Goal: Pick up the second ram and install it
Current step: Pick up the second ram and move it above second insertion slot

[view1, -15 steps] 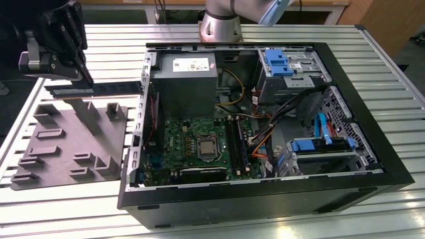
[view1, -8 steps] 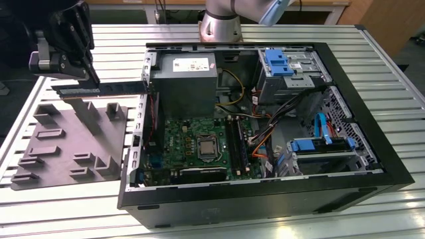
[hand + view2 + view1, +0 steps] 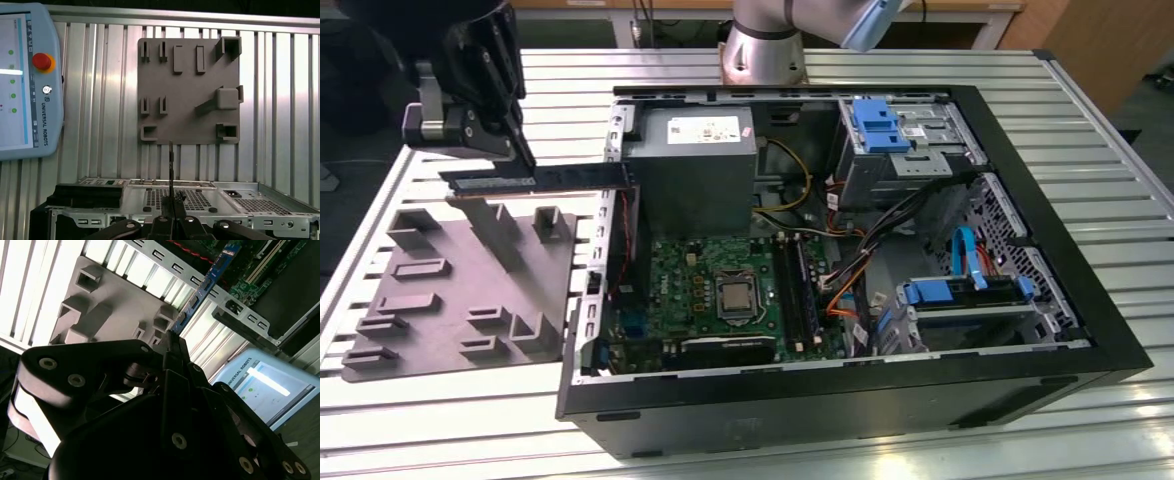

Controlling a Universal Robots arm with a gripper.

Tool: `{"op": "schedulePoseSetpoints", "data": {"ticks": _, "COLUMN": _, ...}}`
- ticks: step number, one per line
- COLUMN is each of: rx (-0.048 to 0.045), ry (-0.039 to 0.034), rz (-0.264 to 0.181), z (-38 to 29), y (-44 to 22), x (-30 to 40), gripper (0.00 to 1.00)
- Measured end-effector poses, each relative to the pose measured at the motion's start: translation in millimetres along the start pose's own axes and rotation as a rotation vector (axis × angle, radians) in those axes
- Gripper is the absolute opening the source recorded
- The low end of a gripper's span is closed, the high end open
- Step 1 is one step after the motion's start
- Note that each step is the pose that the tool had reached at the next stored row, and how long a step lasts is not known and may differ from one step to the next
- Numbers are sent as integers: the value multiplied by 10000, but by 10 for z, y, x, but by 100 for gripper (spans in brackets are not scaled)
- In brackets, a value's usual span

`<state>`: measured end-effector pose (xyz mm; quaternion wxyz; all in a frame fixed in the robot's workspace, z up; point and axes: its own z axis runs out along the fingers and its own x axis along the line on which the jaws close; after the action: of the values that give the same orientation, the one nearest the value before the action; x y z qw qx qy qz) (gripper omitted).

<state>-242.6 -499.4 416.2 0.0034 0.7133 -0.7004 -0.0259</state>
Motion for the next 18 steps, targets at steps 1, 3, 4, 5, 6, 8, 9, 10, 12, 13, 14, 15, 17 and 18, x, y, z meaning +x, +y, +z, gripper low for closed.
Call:
{"op": "schedulePoseSetpoints", "data": {"ticks": 1, "rx": 1, "ry": 0, "rz": -1, "z": 0, "y": -16, "x": 0, "gripper": 12}}
{"op": "schedulePoseSetpoints", "data": {"ticks": 3, "rx": 1, "ry": 0, "rz": -1, "z": -2, "y": -49, "x": 1, "gripper": 12}}
{"op": "schedulePoseSetpoints", "data": {"ticks": 4, "rx": 0, "ry": 0, "rz": -1, "z": -3, "y": -66, "x": 1, "gripper": 12}}
{"op": "schedulePoseSetpoints", "data": {"ticks": 5, "rx": 0, "ry": 0, "rz": -1, "z": -3, "y": -83, "x": 2, "gripper": 12}}
{"op": "schedulePoseSetpoints", "data": {"ticks": 6, "rx": 1, "ry": 0, "rz": 0, "z": -4, "y": -100, "x": 2, "gripper": 12}}
{"op": "schedulePoseSetpoints", "data": {"ticks": 8, "rx": 0, "ry": 0, "rz": 0, "z": -5, "y": -135, "x": 2, "gripper": 12}}
{"op": "schedulePoseSetpoints", "data": {"ticks": 9, "rx": 0, "ry": 0, "rz": 0, "z": -6, "y": -153, "x": 3, "gripper": 12}}
{"op": "schedulePoseSetpoints", "data": {"ticks": 10, "rx": 1, "ry": -1, "rz": 0, "z": -7, "y": -171, "x": 3, "gripper": 12}}
{"op": "schedulePoseSetpoints", "data": {"ticks": 12, "rx": 0, "ry": 0, "rz": -1, "z": -8, "y": -206, "x": 3, "gripper": 12}}
{"op": "schedulePoseSetpoints", "data": {"ticks": 13, "rx": 0, "ry": 1, "rz": 0, "z": -9, "y": -224, "x": 3, "gripper": 12}}
{"op": "schedulePoseSetpoints", "data": {"ticks": 14, "rx": 0, "ry": 0, "rz": -1, "z": -10, "y": -241, "x": 3, "gripper": 12}}
{"op": "schedulePoseSetpoints", "data": {"ticks": 15, "rx": 0, "ry": 1, "rz": -1, "z": -10, "y": -258, "x": 3, "gripper": 12}}
{"op": "schedulePoseSetpoints", "data": {"ticks": 17, "rx": 1, "ry": -1, "rz": 0, "z": -11, "y": -289, "x": 1, "gripper": 12}}
{"op": "schedulePoseSetpoints", "data": {"ticks": 18, "rx": 0, "ry": 0, "rz": 0, "z": -12, "y": -308, "x": 1, "gripper": 12}}
